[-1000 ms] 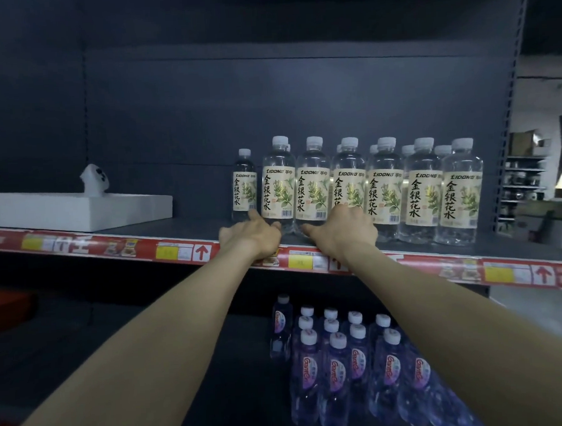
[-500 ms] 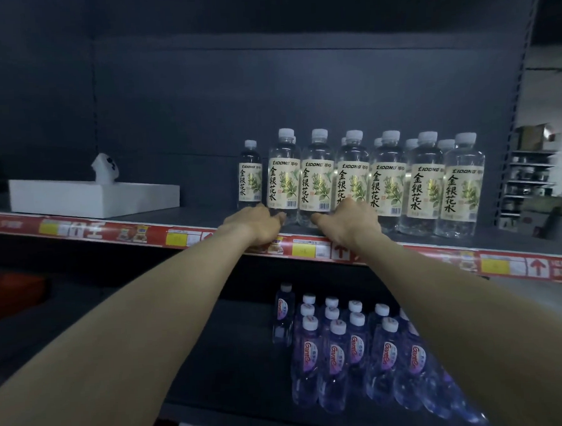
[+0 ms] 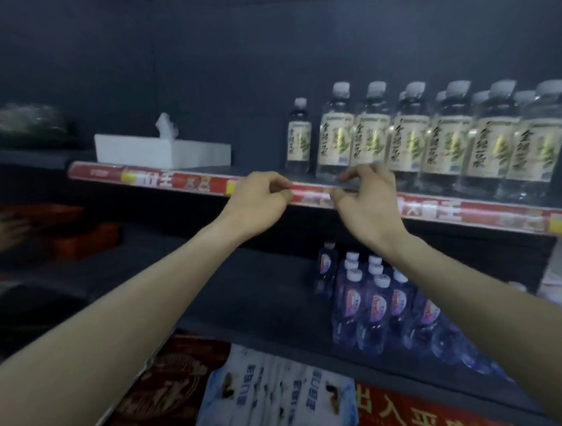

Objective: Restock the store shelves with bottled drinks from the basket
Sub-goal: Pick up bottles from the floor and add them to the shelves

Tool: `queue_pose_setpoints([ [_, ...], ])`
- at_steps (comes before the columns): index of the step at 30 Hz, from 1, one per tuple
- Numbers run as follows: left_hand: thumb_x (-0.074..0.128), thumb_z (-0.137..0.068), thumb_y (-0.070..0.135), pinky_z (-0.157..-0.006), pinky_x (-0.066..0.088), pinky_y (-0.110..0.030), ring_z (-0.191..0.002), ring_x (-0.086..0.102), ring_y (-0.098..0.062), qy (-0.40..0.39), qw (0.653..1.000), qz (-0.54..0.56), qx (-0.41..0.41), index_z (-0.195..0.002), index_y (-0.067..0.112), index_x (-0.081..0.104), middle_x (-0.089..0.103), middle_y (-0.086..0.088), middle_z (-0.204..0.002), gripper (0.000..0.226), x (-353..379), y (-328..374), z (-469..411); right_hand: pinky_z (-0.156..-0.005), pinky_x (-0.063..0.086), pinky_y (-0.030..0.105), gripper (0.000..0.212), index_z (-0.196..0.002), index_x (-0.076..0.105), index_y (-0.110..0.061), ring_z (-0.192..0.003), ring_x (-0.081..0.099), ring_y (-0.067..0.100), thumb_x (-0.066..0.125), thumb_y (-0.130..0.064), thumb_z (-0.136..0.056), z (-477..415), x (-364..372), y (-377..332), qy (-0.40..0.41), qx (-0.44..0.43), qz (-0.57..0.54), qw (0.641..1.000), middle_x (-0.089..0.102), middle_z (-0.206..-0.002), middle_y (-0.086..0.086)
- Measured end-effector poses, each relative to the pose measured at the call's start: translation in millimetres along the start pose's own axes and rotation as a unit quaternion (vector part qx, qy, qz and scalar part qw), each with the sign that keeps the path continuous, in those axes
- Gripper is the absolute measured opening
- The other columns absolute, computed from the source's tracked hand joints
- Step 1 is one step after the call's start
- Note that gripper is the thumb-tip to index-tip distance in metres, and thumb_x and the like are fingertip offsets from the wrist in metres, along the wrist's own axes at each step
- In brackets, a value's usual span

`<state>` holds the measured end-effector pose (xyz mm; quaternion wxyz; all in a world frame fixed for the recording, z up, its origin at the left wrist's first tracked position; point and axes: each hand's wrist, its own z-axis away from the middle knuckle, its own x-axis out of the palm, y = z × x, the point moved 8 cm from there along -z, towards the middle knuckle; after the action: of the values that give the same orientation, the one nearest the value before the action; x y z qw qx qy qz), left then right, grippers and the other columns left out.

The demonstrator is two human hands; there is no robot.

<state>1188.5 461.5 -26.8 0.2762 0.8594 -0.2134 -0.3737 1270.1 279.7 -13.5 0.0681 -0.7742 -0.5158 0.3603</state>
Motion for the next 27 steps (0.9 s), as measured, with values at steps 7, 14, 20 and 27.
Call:
queue_pose_setpoints([
  [7, 0.057, -0.101, 0.023, -0.077, 0.051, -0.012, -0.101, 0.068, -0.004, -0.045, 0.990, -0.024, -0.131, -0.119, 0.023, 0.076, 0.075, 0.009, -0.109, 0.025, 4.8, -123.2, 121.6, -0.095, 0.039, 0.031, 0.025, -0.112, 0.066, -0.022, -0.116, 0.045, 0.022, 0.069, -0.029, -0.088, 137.3, 148.3, -36.4, -0.146, -0.058, -0.032, 0.987, 0.052, -0.119, 0.000],
  [14, 0.067, -0.089, 0.017, -0.088, 0.057, -0.024, -0.098, 0.072, -0.013, -0.037, 0.939, -0.001, -0.341, -0.099, 0.024, 0.079, 0.078, 0.004, -0.099, 0.017, 17.9, -268.4, 304.9, -0.104, 0.046, 0.038, 0.042, -0.121, 0.065, -0.019, -0.126, 0.050, 0.027, 0.064, -0.039, -0.084, 332.8, 299.4, -3.6, -0.463, 0.034, -0.006, 0.886, 0.057, -0.127, 0.005],
  [20, 0.055, -0.066, 0.038, -0.087, 0.056, -0.035, -0.095, 0.074, -0.025, -0.092, 0.862, -0.032, -0.498, -0.084, 0.018, 0.081, 0.079, -0.008, -0.093, 0.038, 72.8, -350.4, 475.5, -0.084, 0.049, 0.034, 0.041, -0.125, 0.064, -0.011, -0.113, 0.060, 0.028, 0.068, -0.027, -0.088, 475.7, 364.0, 46.3, -0.728, 0.053, 0.123, 0.672, 0.060, -0.128, 0.011],
  [27, 0.064, -0.085, 0.009, -0.077, 0.048, -0.029, -0.102, 0.068, -0.036, -0.121, 0.812, -0.081, -0.565, -0.099, 0.008, 0.074, 0.075, -0.015, -0.103, 0.017, 135.4, -362.2, 547.2, -0.091, 0.052, 0.038, 0.035, -0.125, 0.065, -0.012, -0.119, 0.061, 0.033, 0.070, -0.016, -0.091, 487.1, 401.7, 38.3, -0.704, -0.086, 0.163, 0.686, 0.062, -0.132, 0.014],
])
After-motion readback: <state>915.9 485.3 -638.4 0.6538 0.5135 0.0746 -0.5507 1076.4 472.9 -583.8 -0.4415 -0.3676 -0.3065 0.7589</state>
